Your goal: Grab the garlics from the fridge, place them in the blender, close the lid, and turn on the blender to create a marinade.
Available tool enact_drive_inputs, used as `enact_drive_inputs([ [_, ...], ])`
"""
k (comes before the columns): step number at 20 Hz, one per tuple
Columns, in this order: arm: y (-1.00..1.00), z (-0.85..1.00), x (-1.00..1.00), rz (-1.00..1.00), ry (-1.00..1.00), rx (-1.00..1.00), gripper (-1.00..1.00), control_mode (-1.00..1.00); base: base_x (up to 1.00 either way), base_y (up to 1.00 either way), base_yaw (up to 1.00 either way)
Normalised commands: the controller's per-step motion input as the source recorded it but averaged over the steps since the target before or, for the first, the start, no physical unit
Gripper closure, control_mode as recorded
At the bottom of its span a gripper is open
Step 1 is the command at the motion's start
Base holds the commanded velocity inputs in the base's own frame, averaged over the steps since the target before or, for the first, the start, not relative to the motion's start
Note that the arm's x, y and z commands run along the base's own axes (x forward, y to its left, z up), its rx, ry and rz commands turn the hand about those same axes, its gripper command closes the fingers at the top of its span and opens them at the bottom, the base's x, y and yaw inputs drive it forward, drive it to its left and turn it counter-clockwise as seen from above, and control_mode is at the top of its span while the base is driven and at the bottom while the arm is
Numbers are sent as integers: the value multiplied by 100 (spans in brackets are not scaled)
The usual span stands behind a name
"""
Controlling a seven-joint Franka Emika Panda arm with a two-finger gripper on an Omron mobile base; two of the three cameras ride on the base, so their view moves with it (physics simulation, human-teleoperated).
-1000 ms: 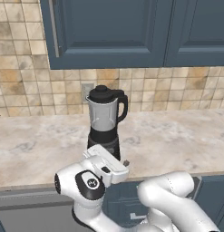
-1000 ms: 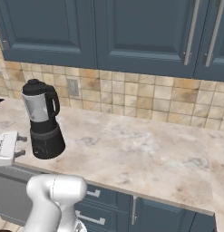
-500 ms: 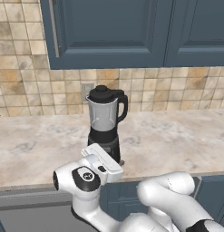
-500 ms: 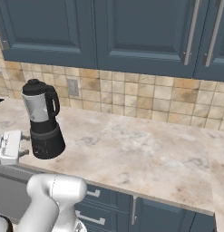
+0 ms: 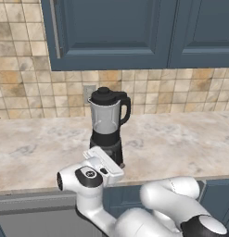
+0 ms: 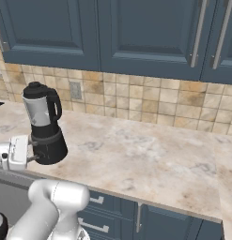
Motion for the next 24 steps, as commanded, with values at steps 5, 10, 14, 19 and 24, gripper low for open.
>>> enact_drive_inputs([
  [5,12,-29,47,0,0,2,-100,-100,0,0,0],
  [10,34,-30,48,0,-2,1,-100,-100,0,0,0],
  [14,22,-29,31,1,-8,1,-100,-100,0,0,0],
  [19,1,-4,-18,3,-29,3,-100,-100,0,0,0],
  [24,-3,7,-81,5,-29,7,-100,-100,0,0,0],
])
